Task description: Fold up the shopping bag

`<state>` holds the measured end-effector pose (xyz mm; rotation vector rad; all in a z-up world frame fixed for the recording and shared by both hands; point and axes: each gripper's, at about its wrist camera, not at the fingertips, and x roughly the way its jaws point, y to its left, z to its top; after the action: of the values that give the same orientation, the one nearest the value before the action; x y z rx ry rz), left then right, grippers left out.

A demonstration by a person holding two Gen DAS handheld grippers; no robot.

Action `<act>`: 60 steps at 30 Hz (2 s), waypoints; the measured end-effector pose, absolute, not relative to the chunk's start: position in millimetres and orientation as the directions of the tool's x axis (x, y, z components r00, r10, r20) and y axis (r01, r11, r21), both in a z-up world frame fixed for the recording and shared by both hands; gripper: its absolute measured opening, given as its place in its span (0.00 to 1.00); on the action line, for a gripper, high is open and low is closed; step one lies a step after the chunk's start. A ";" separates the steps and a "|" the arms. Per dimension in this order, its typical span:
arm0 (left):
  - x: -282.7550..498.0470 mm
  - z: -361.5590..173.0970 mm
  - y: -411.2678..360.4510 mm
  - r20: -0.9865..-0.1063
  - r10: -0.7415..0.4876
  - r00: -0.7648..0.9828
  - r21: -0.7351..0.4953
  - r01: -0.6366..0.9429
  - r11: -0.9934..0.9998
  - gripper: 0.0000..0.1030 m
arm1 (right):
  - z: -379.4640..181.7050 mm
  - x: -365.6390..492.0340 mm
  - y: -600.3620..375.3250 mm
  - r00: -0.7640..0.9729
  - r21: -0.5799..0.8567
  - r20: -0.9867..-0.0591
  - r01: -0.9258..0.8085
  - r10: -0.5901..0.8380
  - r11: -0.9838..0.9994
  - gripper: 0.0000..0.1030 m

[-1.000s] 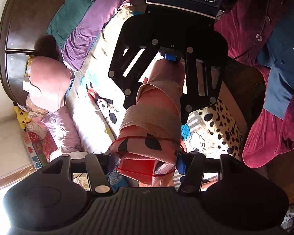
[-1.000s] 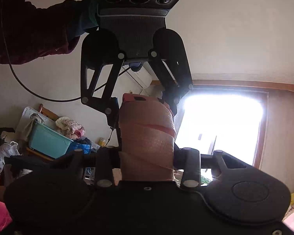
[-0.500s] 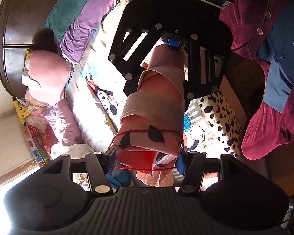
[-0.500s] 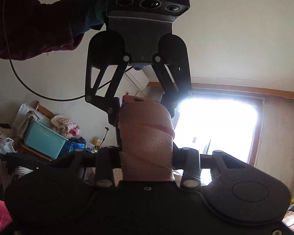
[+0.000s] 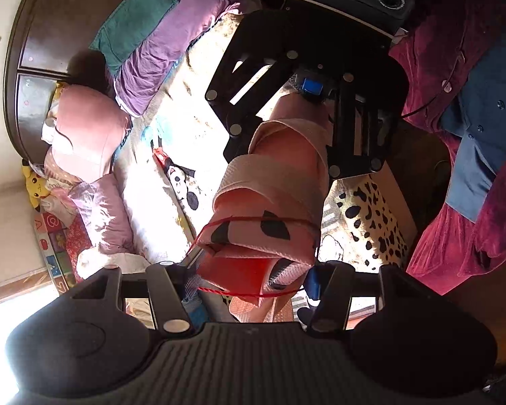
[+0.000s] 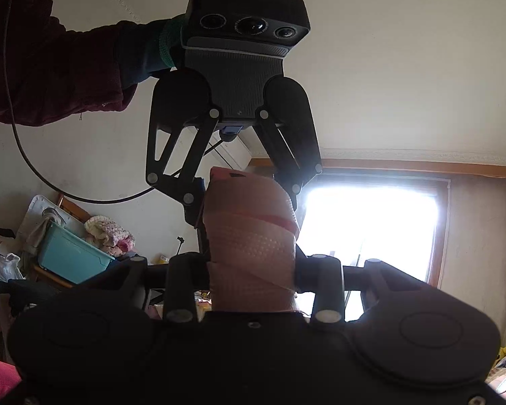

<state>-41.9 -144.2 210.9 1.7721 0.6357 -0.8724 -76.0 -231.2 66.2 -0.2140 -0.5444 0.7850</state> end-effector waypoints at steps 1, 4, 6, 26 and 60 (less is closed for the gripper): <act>-45.3 210.2 -144.4 -0.793 0.009 0.609 0.566 0.743 -0.357 0.54 | 66.8 -76.1 -230.9 0.583 -0.379 0.385 -0.607 0.716 0.698 0.36; -47.7 213.8 -143.5 -0.792 -0.010 0.611 0.578 0.743 -0.338 0.55 | 66.5 -76.8 -233.2 0.586 -0.368 0.398 -0.603 0.706 0.708 0.36; -46.4 218.3 -141.8 -0.799 -0.022 0.601 0.577 0.755 -0.312 0.55 | 65.9 -77.5 -234.3 0.588 -0.362 0.408 -0.598 0.699 0.715 0.36; -49.6 240.0 -136.6 -0.823 -0.188 0.536 0.568 0.785 -0.246 0.66 | 63.3 -83.8 -256.2 0.580 -0.327 0.522 -0.542 0.626 0.774 0.34; -85.3 249.3 -158.6 -0.761 0.017 0.648 0.599 0.713 -0.364 0.66 | 80.0 -75.6 -259.7 0.501 -0.344 0.602 -0.540 0.622 0.768 0.33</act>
<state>-85.3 -158.6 249.3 1.8105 0.5849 -0.8238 -75.6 -259.7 80.0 -0.1162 -0.7742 0.7038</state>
